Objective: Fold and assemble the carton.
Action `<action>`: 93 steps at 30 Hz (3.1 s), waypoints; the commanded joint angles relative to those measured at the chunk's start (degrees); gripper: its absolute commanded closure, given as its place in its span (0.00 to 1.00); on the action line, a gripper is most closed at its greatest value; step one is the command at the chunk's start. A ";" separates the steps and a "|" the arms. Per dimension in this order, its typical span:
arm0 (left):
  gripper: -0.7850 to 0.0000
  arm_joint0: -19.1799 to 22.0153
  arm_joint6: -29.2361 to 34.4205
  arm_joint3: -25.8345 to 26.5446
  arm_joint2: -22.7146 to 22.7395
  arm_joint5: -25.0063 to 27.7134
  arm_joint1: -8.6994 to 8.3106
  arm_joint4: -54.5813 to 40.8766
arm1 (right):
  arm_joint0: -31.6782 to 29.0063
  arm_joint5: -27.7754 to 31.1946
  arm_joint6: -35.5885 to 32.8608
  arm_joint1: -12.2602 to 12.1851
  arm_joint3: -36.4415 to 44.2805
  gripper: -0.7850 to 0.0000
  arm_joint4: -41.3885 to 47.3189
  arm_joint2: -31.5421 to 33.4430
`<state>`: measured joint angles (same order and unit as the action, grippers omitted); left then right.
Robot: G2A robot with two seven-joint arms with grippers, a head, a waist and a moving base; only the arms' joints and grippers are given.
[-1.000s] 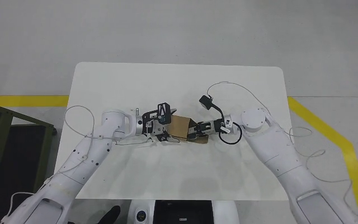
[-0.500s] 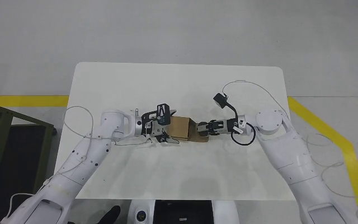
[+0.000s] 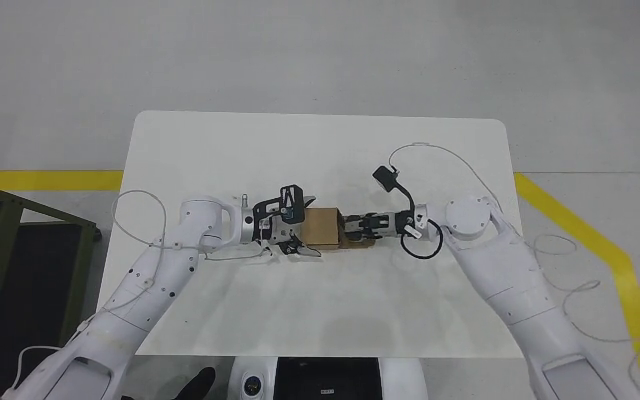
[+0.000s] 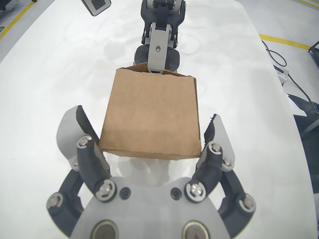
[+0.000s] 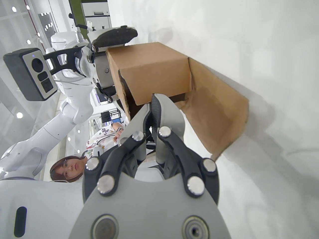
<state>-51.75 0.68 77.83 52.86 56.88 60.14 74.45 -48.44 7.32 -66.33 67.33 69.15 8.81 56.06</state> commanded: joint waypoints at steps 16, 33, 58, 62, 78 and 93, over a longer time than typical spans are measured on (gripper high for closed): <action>0.00 -0.03 0.51 -0.38 -0.07 0.65 0.16 -0.06 | 4.07 4.17 -0.70 3.16 -6.86 1.00 5.95 -6.90; 0.00 -0.29 0.42 -0.31 0.01 0.59 0.29 -0.14 | 0.78 -0.09 -3.05 -0.30 -0.50 1.00 0.83 1.03; 0.00 -0.66 0.62 0.20 0.83 0.45 0.25 -0.02 | -10.45 -6.69 -4.28 -5.41 10.40 0.59 -6.70 11.18; 0.00 -0.72 0.64 0.24 0.89 0.46 0.25 0.01 | -9.24 -5.87 -3.49 -4.86 8.18 0.57 -5.45 8.89; 0.00 -0.88 0.78 0.59 1.24 0.69 0.23 -0.02 | -5.23 -0.42 -2.53 -3.00 5.50 0.55 3.11 4.00; 0.00 -0.98 1.22 0.45 1.35 0.84 0.26 -0.17 | -2.46 2.24 -2.33 -1.49 3.58 0.54 8.30 0.06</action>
<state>-52.73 1.86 78.28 54.19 57.71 60.41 74.21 -50.98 9.41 -68.72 65.80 73.01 16.96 56.24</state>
